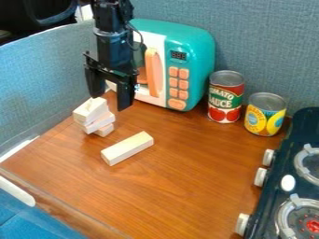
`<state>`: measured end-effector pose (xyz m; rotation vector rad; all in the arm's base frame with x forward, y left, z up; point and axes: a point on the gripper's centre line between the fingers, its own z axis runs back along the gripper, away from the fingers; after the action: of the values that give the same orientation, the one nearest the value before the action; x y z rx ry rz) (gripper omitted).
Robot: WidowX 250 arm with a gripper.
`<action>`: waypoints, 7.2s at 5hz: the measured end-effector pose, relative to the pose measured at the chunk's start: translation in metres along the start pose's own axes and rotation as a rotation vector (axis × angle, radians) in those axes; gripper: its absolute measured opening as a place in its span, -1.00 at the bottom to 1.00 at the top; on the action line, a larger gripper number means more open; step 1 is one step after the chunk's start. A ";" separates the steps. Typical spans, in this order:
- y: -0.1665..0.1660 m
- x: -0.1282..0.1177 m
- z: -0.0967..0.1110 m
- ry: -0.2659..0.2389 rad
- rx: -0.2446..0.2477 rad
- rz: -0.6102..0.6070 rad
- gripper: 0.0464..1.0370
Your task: Take the rectangular block and put it on top of the other rectangular block
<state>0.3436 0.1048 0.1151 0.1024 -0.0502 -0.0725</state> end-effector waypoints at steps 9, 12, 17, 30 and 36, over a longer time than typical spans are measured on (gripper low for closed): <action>0.089 -0.005 -0.039 0.209 -0.053 0.354 0.93; 0.090 0.005 -0.043 0.135 -0.091 0.373 0.93; 0.079 0.018 -0.077 0.156 -0.128 0.402 0.93; 0.015 0.015 -0.039 0.058 -0.122 -0.205 0.11; -0.012 0.003 -0.098 0.140 -0.085 -0.354 0.11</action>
<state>0.3511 0.1020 0.0167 0.0298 0.1114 -0.4208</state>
